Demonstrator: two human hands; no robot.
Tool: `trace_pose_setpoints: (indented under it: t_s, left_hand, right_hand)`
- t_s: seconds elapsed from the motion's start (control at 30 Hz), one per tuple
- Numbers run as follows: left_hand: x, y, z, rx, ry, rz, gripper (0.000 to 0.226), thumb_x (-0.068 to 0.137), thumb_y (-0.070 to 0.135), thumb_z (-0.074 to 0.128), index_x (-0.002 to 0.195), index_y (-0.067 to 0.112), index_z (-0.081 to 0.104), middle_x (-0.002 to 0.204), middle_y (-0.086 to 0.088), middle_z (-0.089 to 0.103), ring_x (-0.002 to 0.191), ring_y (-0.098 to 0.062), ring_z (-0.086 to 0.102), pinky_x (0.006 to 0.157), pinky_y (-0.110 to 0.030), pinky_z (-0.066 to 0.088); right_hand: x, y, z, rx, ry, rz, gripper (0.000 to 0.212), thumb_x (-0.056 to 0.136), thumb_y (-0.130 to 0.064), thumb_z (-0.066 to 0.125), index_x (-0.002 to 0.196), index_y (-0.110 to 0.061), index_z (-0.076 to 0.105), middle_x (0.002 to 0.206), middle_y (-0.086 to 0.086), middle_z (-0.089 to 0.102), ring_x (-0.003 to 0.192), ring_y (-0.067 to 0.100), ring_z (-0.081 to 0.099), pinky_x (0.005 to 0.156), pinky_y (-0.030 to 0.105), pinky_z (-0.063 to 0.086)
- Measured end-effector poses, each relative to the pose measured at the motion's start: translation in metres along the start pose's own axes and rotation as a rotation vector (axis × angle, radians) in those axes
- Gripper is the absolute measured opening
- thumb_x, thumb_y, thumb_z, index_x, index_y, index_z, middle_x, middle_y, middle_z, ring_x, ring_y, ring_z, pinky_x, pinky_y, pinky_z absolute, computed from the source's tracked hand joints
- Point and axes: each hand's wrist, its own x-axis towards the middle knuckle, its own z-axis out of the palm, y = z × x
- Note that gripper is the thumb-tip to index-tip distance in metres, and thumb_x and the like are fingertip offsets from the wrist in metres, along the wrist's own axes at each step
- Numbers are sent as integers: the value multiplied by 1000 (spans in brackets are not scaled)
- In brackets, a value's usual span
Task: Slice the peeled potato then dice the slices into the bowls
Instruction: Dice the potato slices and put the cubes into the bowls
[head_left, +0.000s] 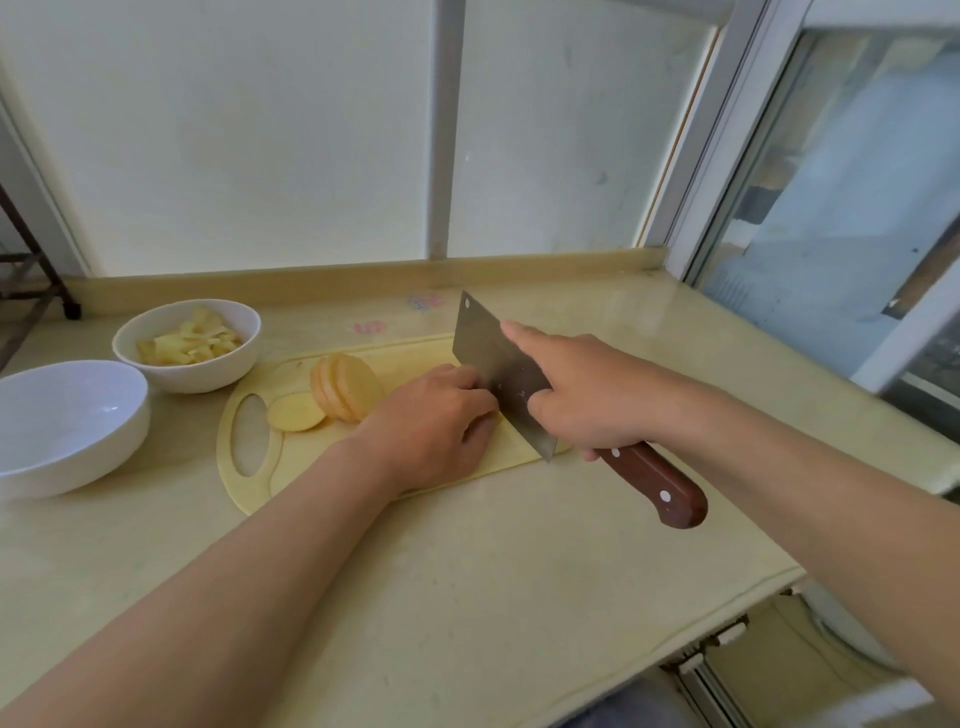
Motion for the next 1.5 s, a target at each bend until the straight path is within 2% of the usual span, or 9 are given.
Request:
trace_pose_setpoints:
  t_s: [0.33, 0.5, 0.6, 0.73, 0.8, 0.93, 1.03, 1.4, 1.5]
  left_hand:
    - [-2, 0, 0, -51, 11, 15, 38, 89, 35, 42, 97, 17, 74, 93, -2, 65, 82, -25, 60, 73, -37, 52]
    - [-10, -2, -2, -24, 55, -5, 33, 87, 29, 47, 78, 11, 74, 86, -2, 66, 76, -23, 60, 68, -37, 52]
    - [-11, -2, -3, -29, 65, -20, 29, 86, 24, 50, 78, 11, 74, 87, -1, 66, 78, -22, 60, 69, -36, 53]
    - [-10, -3, -3, -28, 71, -10, 25, 86, 21, 54, 78, 10, 74, 86, -2, 66, 78, -22, 59, 69, -35, 52]
    - [-11, -2, -3, -28, 76, -9, 24, 86, 21, 54, 79, 10, 75, 87, -2, 66, 79, -22, 60, 68, -34, 52]
    - [-10, -3, -2, -23, 81, -7, 23, 86, 20, 55, 77, 11, 74, 88, -1, 66, 78, -22, 60, 68, -34, 52]
    - [-10, -5, 0, -27, 85, -10, 25, 85, 21, 52, 75, 11, 73, 84, -1, 64, 77, -22, 59, 67, -35, 51]
    - [-11, -4, 0, -28, 93, -16, 27, 86, 22, 51, 78, 10, 73, 85, -3, 64, 77, -23, 59, 67, -37, 52]
    - [-10, -5, 1, -34, 91, -15, 27, 87, 23, 50, 78, 11, 73, 85, -2, 63, 78, -23, 58, 68, -36, 51]
  right_hand:
    - [33, -10, 10, 24, 59, 39, 88, 93, -10, 43, 164, -39, -2, 103, 4, 59, 60, 23, 71, 51, 30, 59]
    - [25, -7, 6, 12, 42, 43, 87, 94, -10, 42, 164, -41, -1, 112, 8, 62, 67, 26, 75, 59, 37, 63]
    - [9, -2, 2, 28, 2, 56, 85, 96, -11, 42, 163, -45, 2, 109, 3, 60, 61, 23, 71, 54, 32, 60]
    - [-1, -1, 2, 53, 26, 48, 81, 99, -12, 44, 163, -45, 8, 134, 0, 50, 61, 21, 73, 53, 32, 61]
    - [-1, -2, 0, 77, 59, 37, 81, 96, -10, 44, 162, -45, 14, 125, -1, 55, 64, 23, 75, 56, 38, 64]
    - [1, -5, -3, 83, 112, 26, 85, 93, -9, 44, 163, -45, 12, 98, -5, 53, 50, 17, 68, 46, 28, 55]
    - [1, -7, 0, 88, 106, 22, 85, 92, -9, 44, 163, -45, 12, 89, -10, 51, 47, 15, 66, 45, 26, 52]
    - [-5, -11, 6, 66, 92, 7, 84, 94, -9, 44, 163, -43, 10, 89, 0, 60, 47, 17, 65, 45, 27, 52]
    - [-9, -10, 7, 53, 80, 6, 83, 95, -9, 43, 163, -43, 9, 100, 2, 60, 51, 21, 68, 43, 27, 51]
